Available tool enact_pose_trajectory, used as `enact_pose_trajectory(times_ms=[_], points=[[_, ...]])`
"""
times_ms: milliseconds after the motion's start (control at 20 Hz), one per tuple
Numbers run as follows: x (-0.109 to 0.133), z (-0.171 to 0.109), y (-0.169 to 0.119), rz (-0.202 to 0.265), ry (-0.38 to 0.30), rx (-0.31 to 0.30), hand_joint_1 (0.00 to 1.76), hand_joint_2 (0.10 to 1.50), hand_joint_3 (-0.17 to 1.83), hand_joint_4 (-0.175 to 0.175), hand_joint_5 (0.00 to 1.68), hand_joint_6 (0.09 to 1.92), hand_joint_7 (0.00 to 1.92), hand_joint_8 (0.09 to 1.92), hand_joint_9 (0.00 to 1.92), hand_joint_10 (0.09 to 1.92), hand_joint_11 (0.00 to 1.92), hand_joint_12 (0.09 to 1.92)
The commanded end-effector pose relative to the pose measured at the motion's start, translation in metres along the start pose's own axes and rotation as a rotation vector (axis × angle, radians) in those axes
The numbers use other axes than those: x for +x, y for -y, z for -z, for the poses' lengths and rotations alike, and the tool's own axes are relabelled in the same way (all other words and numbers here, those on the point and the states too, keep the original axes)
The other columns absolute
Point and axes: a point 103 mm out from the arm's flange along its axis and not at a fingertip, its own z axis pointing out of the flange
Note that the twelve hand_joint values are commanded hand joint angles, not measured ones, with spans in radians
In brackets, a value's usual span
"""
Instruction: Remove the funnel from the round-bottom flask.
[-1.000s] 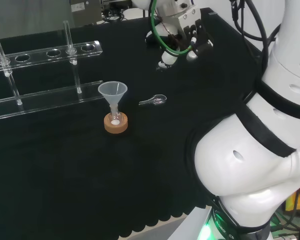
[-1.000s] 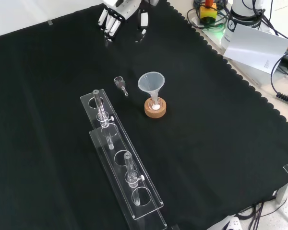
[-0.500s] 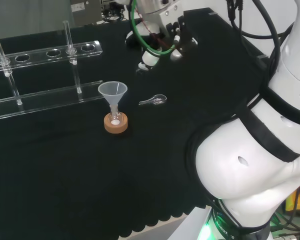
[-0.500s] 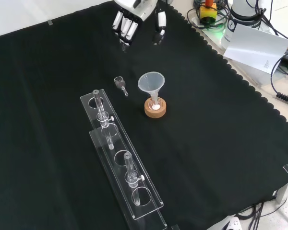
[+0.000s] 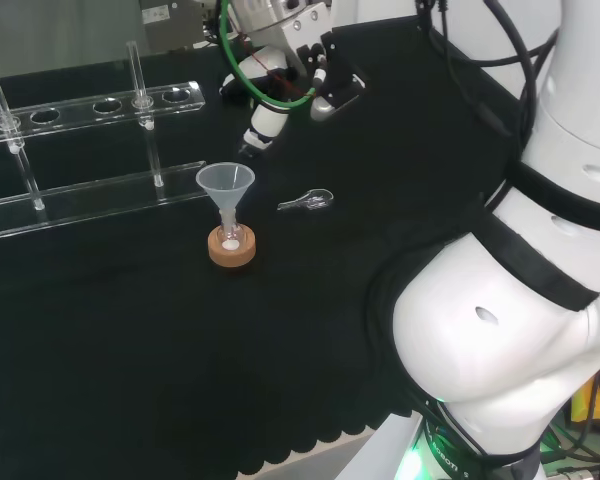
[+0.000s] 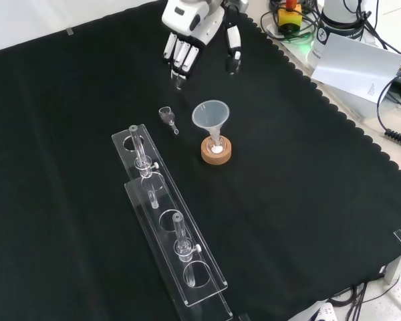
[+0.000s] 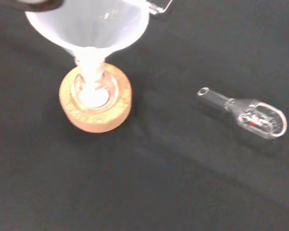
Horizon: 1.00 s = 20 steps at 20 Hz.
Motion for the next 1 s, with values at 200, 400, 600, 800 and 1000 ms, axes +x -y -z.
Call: enact_pose_trajectory(times_ms=[200,400,600,800,1000], points=[[0.029,-0.004,-0.014,0.044,-0.03,0.051,0.52,0.69,0.32,-0.056,0.1,0.09,0.08,0.68,0.53,0.09,0.38,1.35],[0.034,-0.006,-0.018,0.05,-0.025,0.052,0.53,0.69,0.3,-0.058,0.12,0.09,0.1,0.69,0.53,0.09,0.39,1.35],[0.035,-0.015,-0.026,0.047,-0.019,0.074,0.53,0.7,0.29,-0.057,0.12,0.09,0.07,0.68,0.51,0.09,0.38,1.35],[0.032,-0.021,-0.032,0.044,-0.016,0.071,0.53,0.71,0.27,-0.055,0.12,0.09,0.01,0.65,0.44,0.09,0.32,1.38],[0.027,-0.026,-0.037,0.038,-0.006,0.076,0.54,0.72,0.24,-0.053,0.11,0.09,0.0,0.58,0.39,0.09,0.26,1.41]])
